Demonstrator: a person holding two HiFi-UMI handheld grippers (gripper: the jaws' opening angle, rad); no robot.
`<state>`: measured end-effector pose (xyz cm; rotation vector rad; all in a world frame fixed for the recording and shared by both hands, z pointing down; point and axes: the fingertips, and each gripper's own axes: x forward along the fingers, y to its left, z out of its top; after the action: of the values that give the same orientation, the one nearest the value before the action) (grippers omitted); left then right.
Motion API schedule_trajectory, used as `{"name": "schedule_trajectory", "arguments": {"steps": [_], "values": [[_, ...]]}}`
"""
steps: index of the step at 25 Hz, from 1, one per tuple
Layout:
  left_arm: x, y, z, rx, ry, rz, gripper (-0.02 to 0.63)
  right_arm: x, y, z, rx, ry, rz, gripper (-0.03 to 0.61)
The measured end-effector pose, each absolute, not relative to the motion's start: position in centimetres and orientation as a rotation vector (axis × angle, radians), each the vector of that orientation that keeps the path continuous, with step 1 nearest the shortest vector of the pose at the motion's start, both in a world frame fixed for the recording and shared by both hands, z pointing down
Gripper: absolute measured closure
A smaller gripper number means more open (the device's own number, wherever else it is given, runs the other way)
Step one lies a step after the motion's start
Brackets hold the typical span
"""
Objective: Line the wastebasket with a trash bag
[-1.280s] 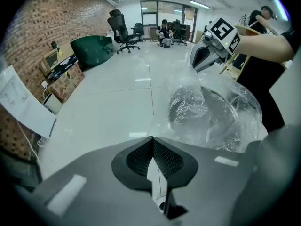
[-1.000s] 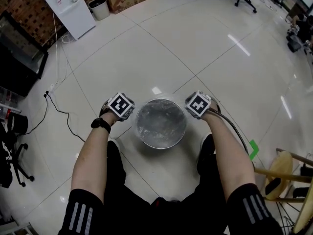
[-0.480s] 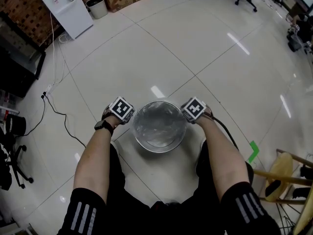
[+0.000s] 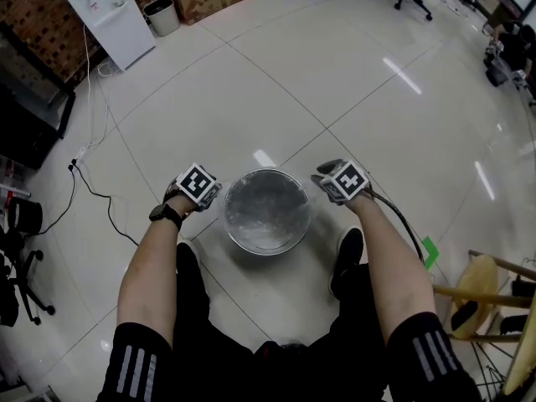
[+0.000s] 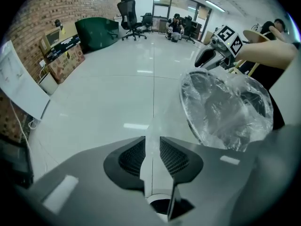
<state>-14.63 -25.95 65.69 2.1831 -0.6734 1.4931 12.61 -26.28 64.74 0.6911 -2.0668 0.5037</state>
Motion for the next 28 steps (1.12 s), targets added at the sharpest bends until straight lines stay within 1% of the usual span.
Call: {"name": "schedule_trajectory", "arguments": {"steps": [5,9,13,16,19,22,24,25,27,28], "values": [[-15.5,-24.3,61.3,2.270,-0.666,1.513,0.509,13.4,-25.5,59.7,0.698,-2.092,0.378,0.454],[-13.8,-20.7,57.5,2.370,-0.565,1.489,0.508,11.0,-22.1,56.0,0.531,-2.150,0.243,0.451],[-12.8,-15.2,57.4,2.435,-0.350,1.598,0.433,8.7,-16.1,55.3,0.246,-2.113,0.067,0.408],[-13.3,-12.8,58.1,2.447,-0.296,1.648,0.378,8.0,-13.0,56.3,0.133,-2.077,0.002,0.380],[-13.5,-11.3,59.6,2.427,-0.301,1.647,0.374,7.4,-11.5,57.8,0.057,-2.016,-0.093,0.367],[-13.5,-11.2,61.0,2.398,-0.356,1.700,0.376,7.3,-11.4,59.1,0.042,-2.020,-0.108,0.367],[-13.0,-11.2,61.2,2.378,-0.366,1.655,0.414,7.2,-11.7,59.9,0.040,-2.020,-0.092,0.376],[-12.8,-11.0,61.4,2.370,-0.363,1.625,0.426,7.1,-11.9,60.2,0.042,-2.023,-0.080,0.391],[-13.0,-11.0,62.2,2.361,-0.369,1.627,0.486,6.9,-11.9,60.8,0.045,-2.030,-0.054,0.466],[-13.2,-11.2,62.6,2.360,-0.382,1.644,0.522,6.9,-11.7,61.0,0.041,-2.029,-0.040,0.480]]}}
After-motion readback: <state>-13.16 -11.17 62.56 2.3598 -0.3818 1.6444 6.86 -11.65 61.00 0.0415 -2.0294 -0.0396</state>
